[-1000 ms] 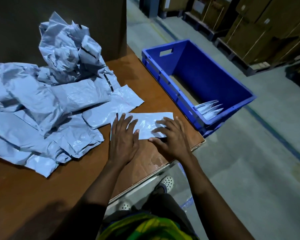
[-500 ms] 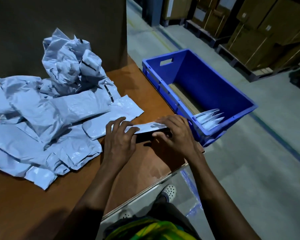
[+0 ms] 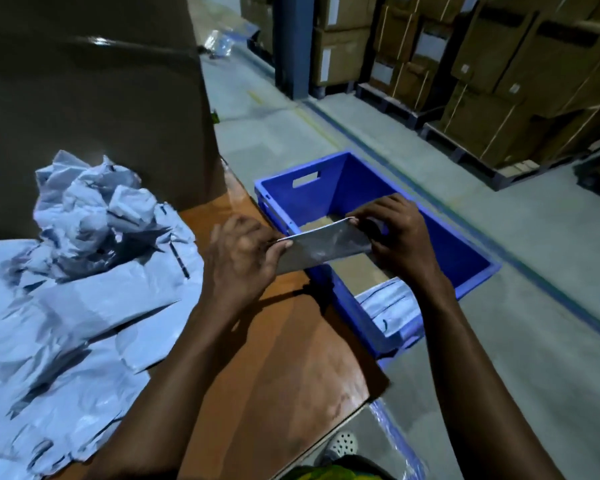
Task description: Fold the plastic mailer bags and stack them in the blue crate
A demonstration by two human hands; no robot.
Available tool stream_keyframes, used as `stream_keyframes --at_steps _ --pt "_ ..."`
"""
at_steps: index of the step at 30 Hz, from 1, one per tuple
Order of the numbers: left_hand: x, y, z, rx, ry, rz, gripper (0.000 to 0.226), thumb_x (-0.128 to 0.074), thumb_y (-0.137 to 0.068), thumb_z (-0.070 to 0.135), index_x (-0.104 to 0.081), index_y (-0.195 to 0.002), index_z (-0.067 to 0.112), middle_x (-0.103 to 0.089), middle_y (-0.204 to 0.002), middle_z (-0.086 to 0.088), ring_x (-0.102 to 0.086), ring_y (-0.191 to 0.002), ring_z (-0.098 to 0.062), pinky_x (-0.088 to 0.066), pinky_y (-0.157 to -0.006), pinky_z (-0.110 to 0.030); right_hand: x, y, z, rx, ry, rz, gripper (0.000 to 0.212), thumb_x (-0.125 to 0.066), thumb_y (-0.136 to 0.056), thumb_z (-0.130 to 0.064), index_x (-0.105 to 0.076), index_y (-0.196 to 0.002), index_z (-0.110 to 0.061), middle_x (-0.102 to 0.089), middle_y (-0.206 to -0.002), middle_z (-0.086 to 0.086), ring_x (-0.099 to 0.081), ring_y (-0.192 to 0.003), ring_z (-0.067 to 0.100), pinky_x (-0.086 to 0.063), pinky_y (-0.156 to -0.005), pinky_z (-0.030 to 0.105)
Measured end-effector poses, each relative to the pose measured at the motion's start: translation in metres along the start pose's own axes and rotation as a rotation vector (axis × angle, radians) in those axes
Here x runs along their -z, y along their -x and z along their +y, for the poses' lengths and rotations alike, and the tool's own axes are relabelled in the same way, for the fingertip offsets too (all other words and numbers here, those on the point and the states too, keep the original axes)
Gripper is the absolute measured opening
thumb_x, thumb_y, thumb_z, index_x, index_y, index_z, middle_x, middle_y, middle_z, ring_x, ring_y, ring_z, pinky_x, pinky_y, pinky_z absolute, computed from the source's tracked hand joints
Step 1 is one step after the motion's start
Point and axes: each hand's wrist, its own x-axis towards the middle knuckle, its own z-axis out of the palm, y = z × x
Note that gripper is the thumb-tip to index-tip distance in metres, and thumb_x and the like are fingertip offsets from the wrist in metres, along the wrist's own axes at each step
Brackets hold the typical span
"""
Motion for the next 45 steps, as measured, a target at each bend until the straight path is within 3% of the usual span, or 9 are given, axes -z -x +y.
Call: stream_keyframes --at_steps 4,10,13,22,27,31,35,40,45 --pt "-0.047 -0.053 0.037 -0.095 0.035 0.035 0.016 -0.075 -0.088 0.031 -0.08 -0.084 0.016 -0.071 -0.08 -0.002 -0.063 -0.086 -0.031 -0.049 -0.074 -0.045 0.029 -0.01 0.061 -0.072 0.077 0.009 0.017 -0.065 -0.095 -0.015 -0.078 -0.105 -0.014 -0.074 -0.1 0.004 -0.063 -0.09 0.033 -0.048 -0.075 0.051" --pt "-0.125 -0.091 0.07 -0.094 0.051 -0.088 0.018 -0.075 -0.086 0.034 -0.08 -0.082 0.016 -0.069 -0.079 0.0 -0.061 -0.086 -0.029 -0.042 -0.074 -0.04 0.056 -0.006 0.135 -0.108 0.128 -0.02 0.019 -0.065 -0.093 -0.019 -0.079 -0.096 -0.006 -0.074 -0.091 0.01 -0.056 -0.084 0.021 -0.036 -0.075 0.028" --pt "-0.158 -0.096 0.067 -0.065 -0.004 -0.249 0.02 -0.075 -0.085 0.036 -0.078 -0.082 0.017 -0.067 -0.08 0.0 -0.061 -0.089 -0.029 -0.041 -0.077 -0.04 0.044 0.005 0.169 -0.134 0.136 -0.156 0.015 -0.076 -0.084 0.002 -0.078 -0.096 -0.007 -0.073 -0.092 0.01 -0.06 -0.085 0.028 -0.039 -0.076 0.025" --pt "-0.208 -0.099 0.069 0.039 -0.335 -0.912 0.04 -0.063 -0.091 0.051 -0.072 -0.104 0.015 -0.071 -0.114 -0.011 -0.062 -0.111 -0.034 -0.042 -0.086 -0.038 -0.016 0.023 0.225 0.027 0.093 -0.676 0.021 -0.058 -0.094 -0.023 -0.075 -0.083 -0.017 -0.067 -0.08 0.003 -0.06 -0.078 0.028 -0.048 -0.07 0.04" --pt "-0.242 -0.085 0.073 0.1 -0.293 -1.199 0.036 -0.071 -0.086 0.028 -0.064 -0.119 0.016 -0.062 -0.129 -0.012 -0.061 -0.12 -0.033 -0.048 -0.094 -0.037 -0.037 0.033 0.231 -0.239 0.19 -1.029 0.017 -0.06 -0.099 -0.018 -0.072 -0.103 -0.007 -0.067 -0.107 0.018 -0.066 -0.1 0.039 -0.048 -0.079 0.044" --pt "-0.261 -0.073 0.073 0.268 -0.135 -1.432 0.022 -0.082 -0.072 0.016 -0.07 -0.09 0.019 -0.073 -0.106 -0.006 -0.072 -0.098 -0.026 -0.057 -0.078 -0.033 -0.039 0.035 0.228 -0.382 0.154 -1.205 0.023 -0.063 -0.099 -0.018 -0.073 -0.113 -0.002 -0.072 -0.109 0.027 -0.071 -0.105 0.04 -0.052 -0.088 0.045" --pt "-0.268 -0.067 0.069 0.342 -0.066 -1.536 0.018 -0.072 -0.078 0.011 -0.072 -0.095 0.014 -0.074 -0.102 -0.008 -0.073 -0.094 -0.026 -0.058 -0.07 -0.033 -0.035 0.03 0.226 -0.395 0.057 -1.24 0.03 -0.077 -0.092 -0.034 -0.078 -0.115 -0.014 -0.077 -0.109 0.015 -0.072 -0.106 0.028 -0.052 -0.087 0.036" --pt "-0.271 -0.067 0.074 0.438 -0.056 -1.535 0.041 -0.051 -0.095 0.017 -0.061 -0.134 0.008 -0.062 -0.137 -0.018 -0.06 -0.124 -0.033 -0.051 -0.099 -0.037 -0.041 0.027 0.214 -0.377 -0.012 -1.311 0.032 -0.067 -0.098 -0.045 -0.076 -0.122 -0.026 -0.078 -0.114 0.002 -0.072 -0.105 0.022 -0.054 -0.089 0.033" --pt "-0.275 -0.06 0.08 0.374 -0.002 -1.701 0.061 -0.049 -0.075 0.029 -0.066 -0.128 0.004 -0.066 -0.132 -0.017 -0.065 -0.118 -0.035 -0.054 -0.101 -0.045 -0.05 0.032 0.204 -0.365 0.023 -1.528 0.036 -0.062 -0.102 -0.041 -0.07 -0.131 -0.021 -0.074 -0.124 0.004 -0.069 -0.098 0.022 -0.051 -0.081 0.029"
